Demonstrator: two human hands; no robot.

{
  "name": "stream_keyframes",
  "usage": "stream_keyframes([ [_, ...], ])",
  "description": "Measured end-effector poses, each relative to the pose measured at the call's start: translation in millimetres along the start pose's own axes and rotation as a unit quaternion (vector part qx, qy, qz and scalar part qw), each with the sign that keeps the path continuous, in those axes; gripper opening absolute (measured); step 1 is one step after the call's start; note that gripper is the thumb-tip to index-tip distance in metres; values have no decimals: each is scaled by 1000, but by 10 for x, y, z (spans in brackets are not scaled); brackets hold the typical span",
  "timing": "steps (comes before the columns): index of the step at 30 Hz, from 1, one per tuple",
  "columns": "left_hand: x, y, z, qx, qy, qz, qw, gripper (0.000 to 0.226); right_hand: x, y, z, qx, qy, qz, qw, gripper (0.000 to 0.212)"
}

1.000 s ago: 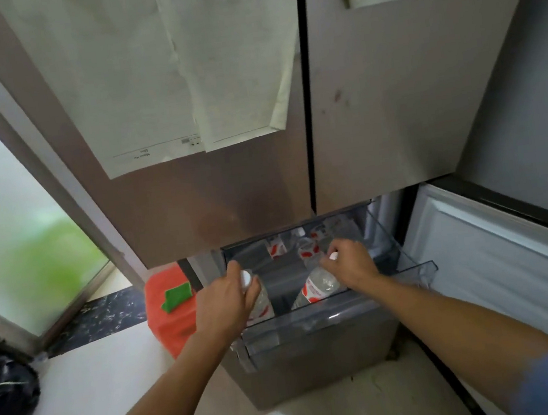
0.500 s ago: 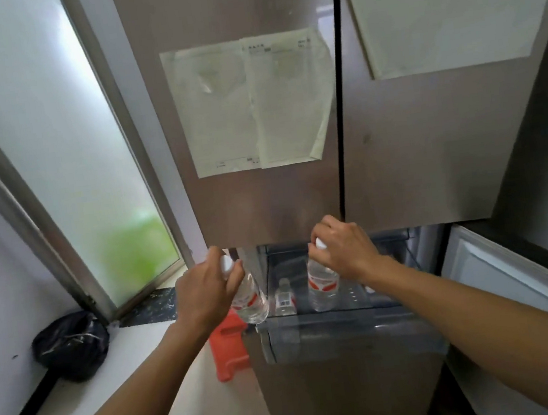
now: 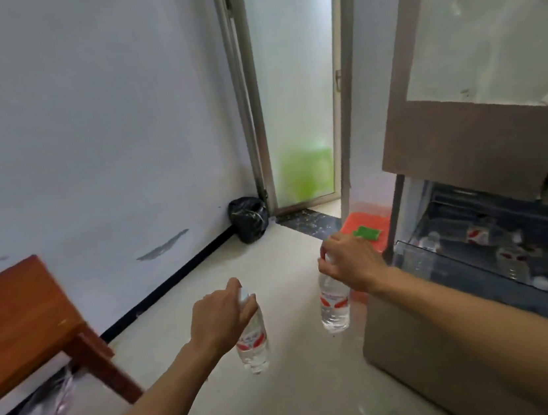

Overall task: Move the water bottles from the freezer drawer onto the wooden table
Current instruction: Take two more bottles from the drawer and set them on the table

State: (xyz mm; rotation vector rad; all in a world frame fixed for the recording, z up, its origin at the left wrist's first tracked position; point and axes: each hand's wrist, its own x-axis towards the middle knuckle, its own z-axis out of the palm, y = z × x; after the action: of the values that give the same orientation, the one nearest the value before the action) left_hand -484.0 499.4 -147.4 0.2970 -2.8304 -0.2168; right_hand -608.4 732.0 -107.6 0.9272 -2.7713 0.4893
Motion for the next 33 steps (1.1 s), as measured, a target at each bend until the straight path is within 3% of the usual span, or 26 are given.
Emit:
stream_keyframes([
  [7, -1177, -1523, -620, 34, 7, -153, 988, 36, 220, -1859, 630, 18, -42, -133, 990, 25],
  [15, -2485, -3243, -1470, 100, 23, -248, 963, 35, 240, -4288, 1466, 60, -94, -209, 971, 20],
  [25, -3855, -4958, -1994, 91, 38, -431, 897, 31, 369, -6700, 2209, 39, -130, -419, 898, 21],
  [33, -4245, -6414, -2094, 106, 35, -517, 849, 31, 823, -8397, 3115, 54, -174, -482, 857, 20],
])
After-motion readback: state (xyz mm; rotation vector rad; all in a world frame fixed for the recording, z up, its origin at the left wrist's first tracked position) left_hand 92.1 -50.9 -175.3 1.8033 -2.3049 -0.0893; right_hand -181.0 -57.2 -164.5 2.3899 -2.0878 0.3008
